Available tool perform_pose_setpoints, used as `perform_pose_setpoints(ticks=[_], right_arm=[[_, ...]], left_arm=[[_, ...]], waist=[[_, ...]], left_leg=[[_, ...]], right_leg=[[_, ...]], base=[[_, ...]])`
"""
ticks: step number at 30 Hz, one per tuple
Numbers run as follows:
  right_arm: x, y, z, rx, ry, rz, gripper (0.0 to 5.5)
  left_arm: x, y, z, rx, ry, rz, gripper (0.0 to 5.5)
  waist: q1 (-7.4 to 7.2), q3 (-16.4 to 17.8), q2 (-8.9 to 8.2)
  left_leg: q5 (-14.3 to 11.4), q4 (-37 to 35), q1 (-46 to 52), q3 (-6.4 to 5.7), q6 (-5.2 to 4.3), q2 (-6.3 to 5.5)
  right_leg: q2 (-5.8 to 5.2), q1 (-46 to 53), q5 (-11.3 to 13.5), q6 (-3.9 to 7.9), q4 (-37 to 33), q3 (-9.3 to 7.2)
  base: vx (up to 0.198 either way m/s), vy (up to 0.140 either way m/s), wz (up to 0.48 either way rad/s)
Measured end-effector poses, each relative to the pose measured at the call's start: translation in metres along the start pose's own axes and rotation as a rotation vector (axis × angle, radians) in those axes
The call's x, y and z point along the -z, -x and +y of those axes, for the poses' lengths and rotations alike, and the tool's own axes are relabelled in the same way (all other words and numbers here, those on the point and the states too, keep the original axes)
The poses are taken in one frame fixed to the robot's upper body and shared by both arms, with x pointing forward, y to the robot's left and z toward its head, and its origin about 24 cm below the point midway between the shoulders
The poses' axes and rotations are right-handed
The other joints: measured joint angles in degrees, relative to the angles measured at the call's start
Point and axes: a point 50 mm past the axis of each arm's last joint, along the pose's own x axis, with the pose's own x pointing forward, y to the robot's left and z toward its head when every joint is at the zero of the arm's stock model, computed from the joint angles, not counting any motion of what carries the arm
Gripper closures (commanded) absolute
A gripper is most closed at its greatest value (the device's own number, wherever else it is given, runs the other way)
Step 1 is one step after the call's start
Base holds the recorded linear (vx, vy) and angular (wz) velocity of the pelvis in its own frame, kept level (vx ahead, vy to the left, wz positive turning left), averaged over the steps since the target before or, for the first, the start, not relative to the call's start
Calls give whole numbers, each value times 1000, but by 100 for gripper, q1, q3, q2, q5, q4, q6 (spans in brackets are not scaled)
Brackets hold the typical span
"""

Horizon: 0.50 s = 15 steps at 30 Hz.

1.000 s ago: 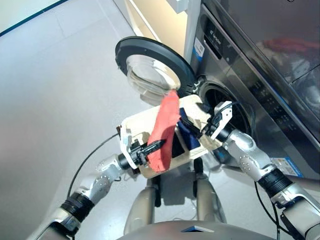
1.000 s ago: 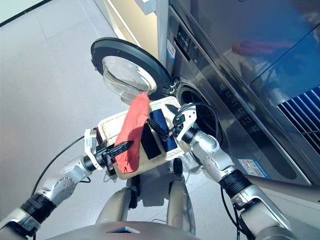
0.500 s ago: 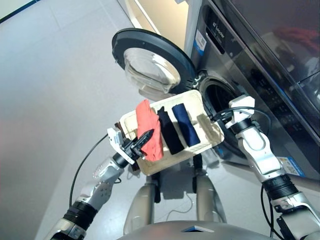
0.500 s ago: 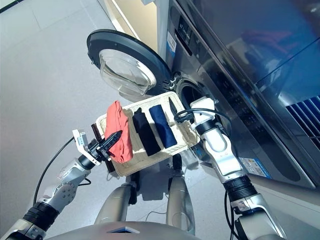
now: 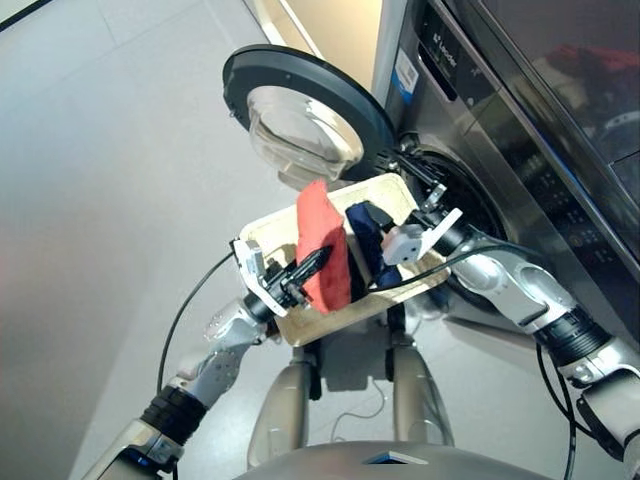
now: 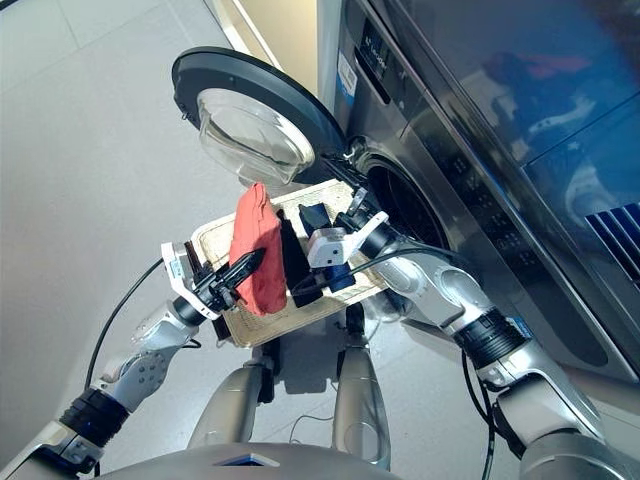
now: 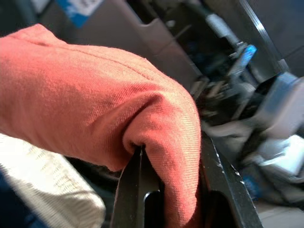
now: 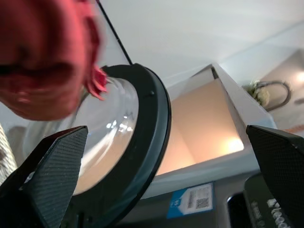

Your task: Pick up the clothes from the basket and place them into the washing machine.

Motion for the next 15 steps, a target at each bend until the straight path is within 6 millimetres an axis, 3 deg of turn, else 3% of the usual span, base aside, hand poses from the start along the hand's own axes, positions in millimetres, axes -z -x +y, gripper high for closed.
perform_pose_setpoints(ticks=[4,15], right_arm=[[-5,-8,5,-37,67,-39,0],[1,-11,9,-56,201,-32,0]], left_arm=[[5,-17,-12,71,65,-5,550],[8,-18,-10,-13,95,-4,550]], waist=[[-26,2,-3],[-81,33,-57]], left_leg=[[0,1,1,1,0,0],[0,8,44,-15,-1,-2]], right_leg=[[1,0,1,0,3,0],[-2,65,2,-1,4,-16]], base=[[0,0,0],[0,0,0]])
